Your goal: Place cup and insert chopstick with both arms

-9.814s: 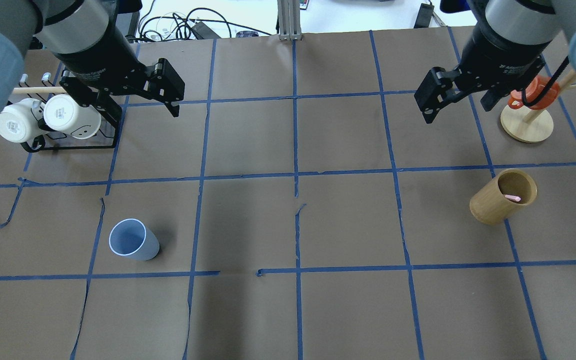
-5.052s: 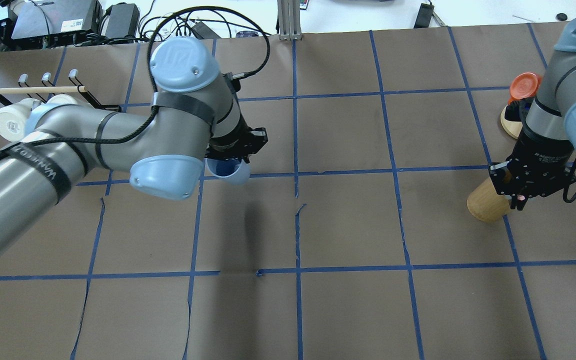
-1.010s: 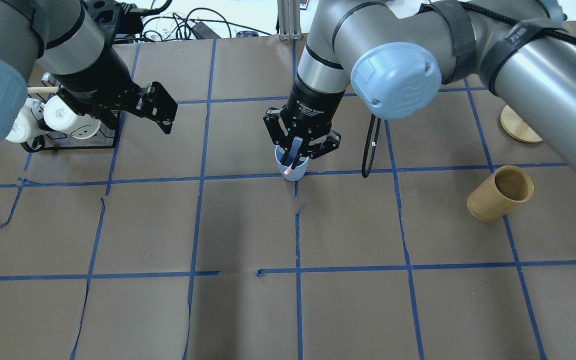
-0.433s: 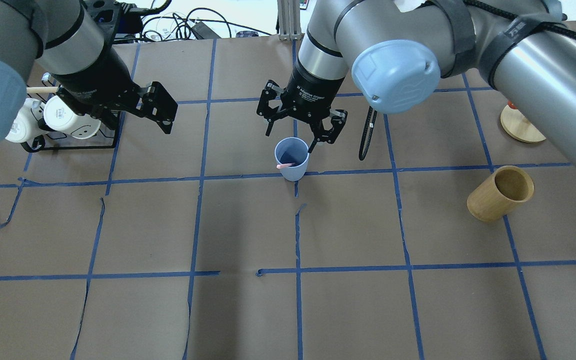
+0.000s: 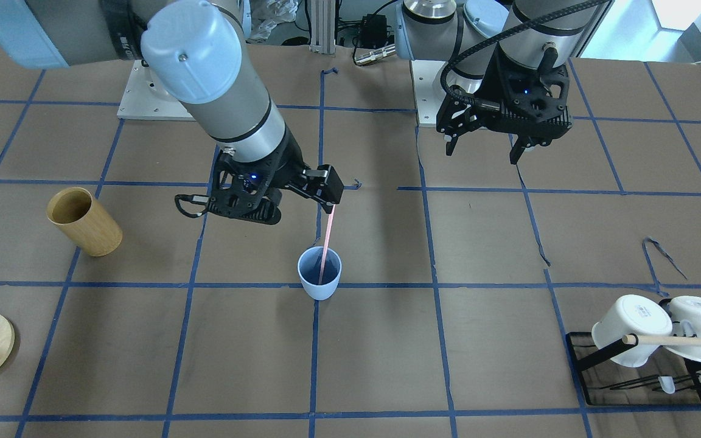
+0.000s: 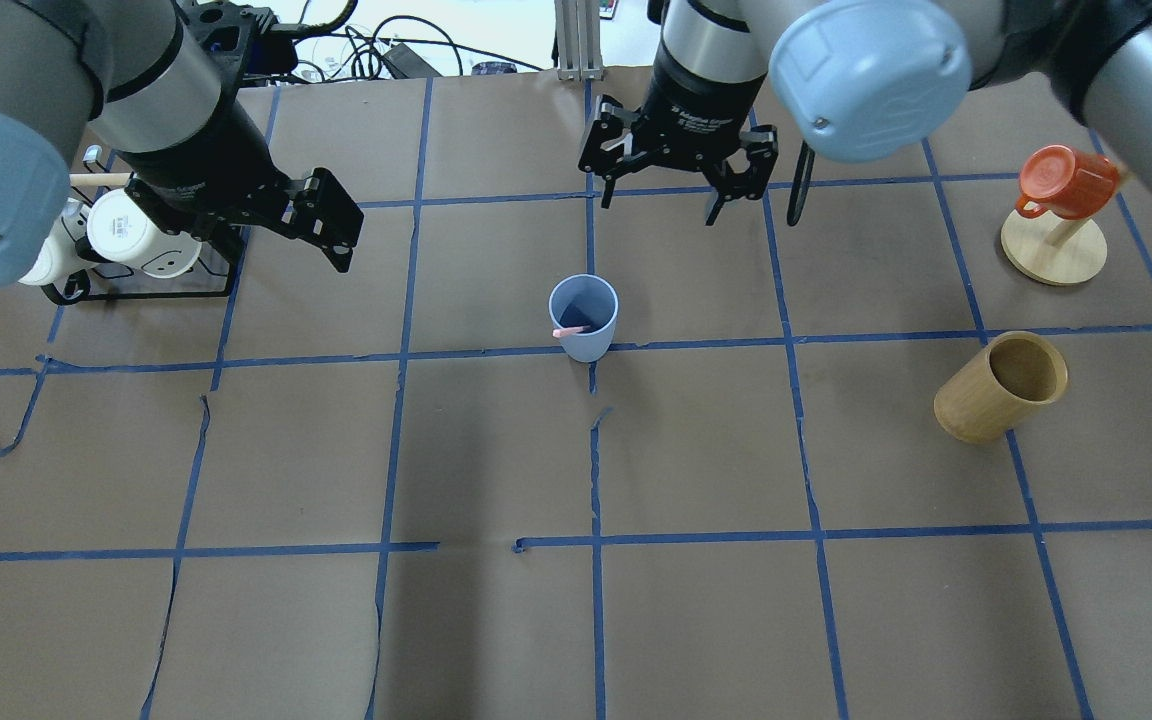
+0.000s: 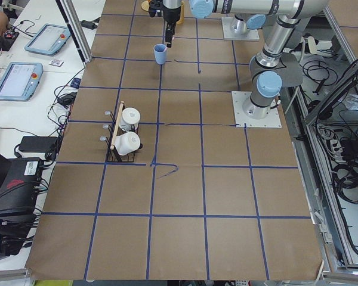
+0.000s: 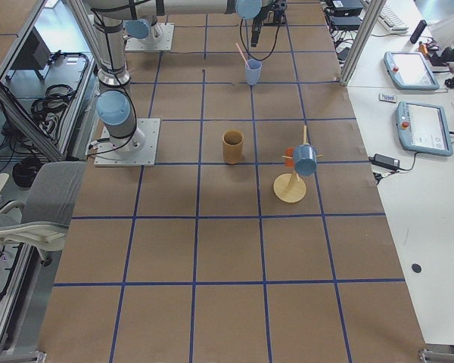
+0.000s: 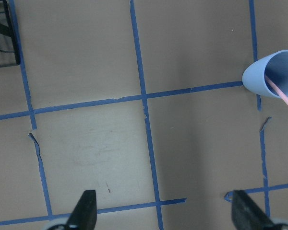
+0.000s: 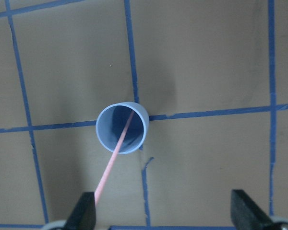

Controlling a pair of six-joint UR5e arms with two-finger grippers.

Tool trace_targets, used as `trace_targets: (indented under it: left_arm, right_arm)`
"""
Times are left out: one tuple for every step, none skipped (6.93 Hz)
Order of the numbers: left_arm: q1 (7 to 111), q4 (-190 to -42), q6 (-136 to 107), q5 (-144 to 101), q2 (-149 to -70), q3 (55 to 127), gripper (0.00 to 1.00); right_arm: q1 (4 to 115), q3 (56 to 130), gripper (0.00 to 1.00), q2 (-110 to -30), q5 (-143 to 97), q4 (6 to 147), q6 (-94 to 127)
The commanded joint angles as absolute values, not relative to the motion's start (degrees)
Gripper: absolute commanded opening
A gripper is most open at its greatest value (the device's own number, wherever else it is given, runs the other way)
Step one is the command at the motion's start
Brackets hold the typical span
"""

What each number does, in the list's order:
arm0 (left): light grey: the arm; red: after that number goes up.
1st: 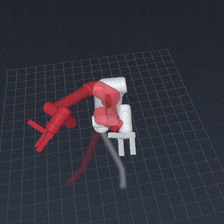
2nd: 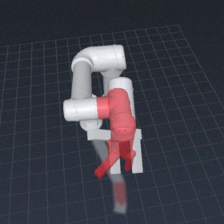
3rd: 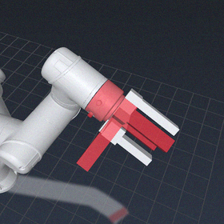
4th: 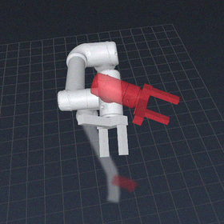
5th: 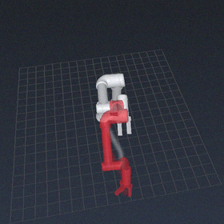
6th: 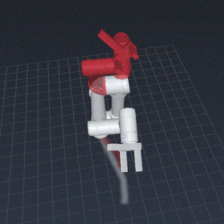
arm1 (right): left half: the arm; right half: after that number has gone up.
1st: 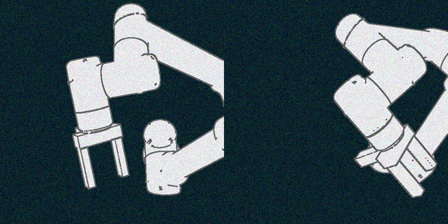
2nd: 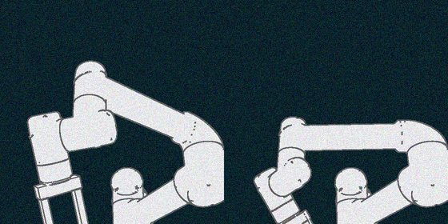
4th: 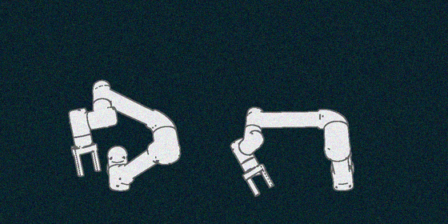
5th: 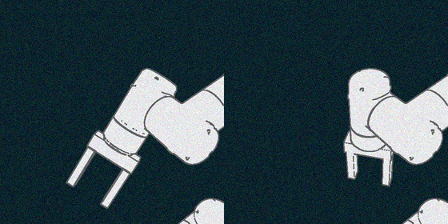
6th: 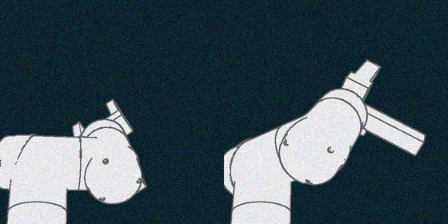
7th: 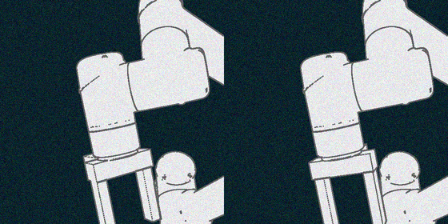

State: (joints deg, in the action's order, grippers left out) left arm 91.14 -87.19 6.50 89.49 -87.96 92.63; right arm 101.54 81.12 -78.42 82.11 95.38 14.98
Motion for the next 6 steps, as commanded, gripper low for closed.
trace_targets:
  left_arm:
    - [91.23, -87.19, 6.50, 89.56, -88.07, 92.72, 1.00]
    - [91.23, -87.19, 6.50, 89.47, -88.07, 92.72, 1.00]
    - [91.14, -87.19, 6.59, 89.56, -88.07, 92.72, 1.00]
    - [91.14, -87.19, 6.59, 89.56, -88.07, 92.72, 1.00]
    - [91.14, -87.19, 6.59, 89.56, -87.98, 92.72, 1.00]
    - [91.06, -87.27, 6.59, 89.73, -87.28, 92.64, 1.00]
  right_arm:
    - [98.98, 81.12, 1.00, -85.83, 89.00, 88.29, 3.30]
    - [96.79, 81.38, 1.00, -88.91, 89.21, 86.33, 0.12]
    - [93.29, 81.56, 1.00, -89.55, 88.34, 87.09, -0.96]
    - [89.86, 81.65, 1.00, -89.73, 88.59, 86.93, -1.31]
    - [89.82, 81.91, 1.00, -90.43, 87.98, 86.66, -1.32]
    - [90.00, 82.09, 1.00, -90.61, 87.11, 87.10, -1.58]
